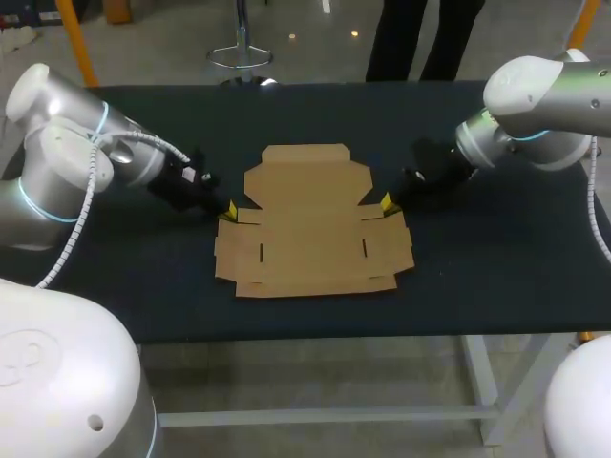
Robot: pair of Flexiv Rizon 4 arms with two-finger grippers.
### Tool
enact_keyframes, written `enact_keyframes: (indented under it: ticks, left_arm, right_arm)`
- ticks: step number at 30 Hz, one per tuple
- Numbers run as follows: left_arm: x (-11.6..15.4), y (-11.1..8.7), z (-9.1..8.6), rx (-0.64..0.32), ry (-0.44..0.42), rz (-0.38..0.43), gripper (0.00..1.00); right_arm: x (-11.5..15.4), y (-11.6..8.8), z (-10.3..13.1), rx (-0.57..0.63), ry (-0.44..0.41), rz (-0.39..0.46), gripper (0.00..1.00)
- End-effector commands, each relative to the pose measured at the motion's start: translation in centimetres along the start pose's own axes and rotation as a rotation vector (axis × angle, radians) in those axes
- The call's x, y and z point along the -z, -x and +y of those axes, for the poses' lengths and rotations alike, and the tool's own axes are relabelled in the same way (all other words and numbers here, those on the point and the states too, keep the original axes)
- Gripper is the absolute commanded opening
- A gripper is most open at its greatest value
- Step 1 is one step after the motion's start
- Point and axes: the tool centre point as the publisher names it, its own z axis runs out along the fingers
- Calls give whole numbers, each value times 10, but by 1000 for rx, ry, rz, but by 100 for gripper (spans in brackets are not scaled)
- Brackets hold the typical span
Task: Assemble the packaging by folding the flat box into shape, placing the metal phone stand inside, and closing the box properly
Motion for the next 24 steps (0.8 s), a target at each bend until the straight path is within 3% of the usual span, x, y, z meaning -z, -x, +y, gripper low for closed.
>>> enact_keyframes:
  ticks: [1,24]
  left_arm:
    - [-3,-1,-3,-1,13,4,0]
    - [1,-17,3,4,3,-15,0]
  right_arm:
    - [-9,3,1,10,-10,7,0]
    - [-7,-19,-4,37,15,-28,0]
